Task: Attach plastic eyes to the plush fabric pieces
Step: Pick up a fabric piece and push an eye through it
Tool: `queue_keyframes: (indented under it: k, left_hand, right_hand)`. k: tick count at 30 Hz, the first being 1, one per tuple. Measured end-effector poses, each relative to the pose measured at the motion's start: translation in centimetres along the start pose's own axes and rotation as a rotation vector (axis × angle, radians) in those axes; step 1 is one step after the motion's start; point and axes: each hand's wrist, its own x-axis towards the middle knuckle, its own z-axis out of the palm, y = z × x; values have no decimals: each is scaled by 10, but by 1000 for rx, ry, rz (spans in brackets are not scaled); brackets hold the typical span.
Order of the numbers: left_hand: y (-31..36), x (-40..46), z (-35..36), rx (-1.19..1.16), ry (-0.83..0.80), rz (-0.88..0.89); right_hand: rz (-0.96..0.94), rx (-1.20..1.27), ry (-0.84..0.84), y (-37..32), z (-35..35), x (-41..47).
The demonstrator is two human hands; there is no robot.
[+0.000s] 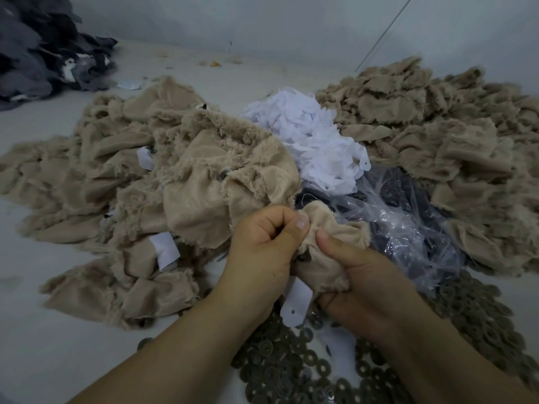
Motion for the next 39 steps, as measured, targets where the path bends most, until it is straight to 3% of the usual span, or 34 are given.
queue_keyframes:
  k: [10, 17, 24, 29, 33, 36, 39]
  left_hand:
    - [-1, 0, 1, 5, 21, -46]
    - [-3, 1, 1, 49, -27, -17]
    - [-1, 0, -3, -31, -33, -101]
    - [2, 0, -4, -48, -17, -100]
    - [2, 1, -4, -46, 5, -100]
    - [2, 3, -7, -35, 33, -93]
    - [6, 5, -10, -69, 65, -98]
  right_hand:
    - [33, 20, -27, -2, 2, 0]
    - [-192, -190, 49, 0, 2, 0]
    - [-259, -222, 119, 4, 1, 2]
    - [-227, -171, 175, 2, 2, 1]
    - [-188, -106, 143, 0, 2, 0]
    - [-146, 78, 73, -4, 0, -1]
    - [-193, 110, 39, -5, 0, 3]
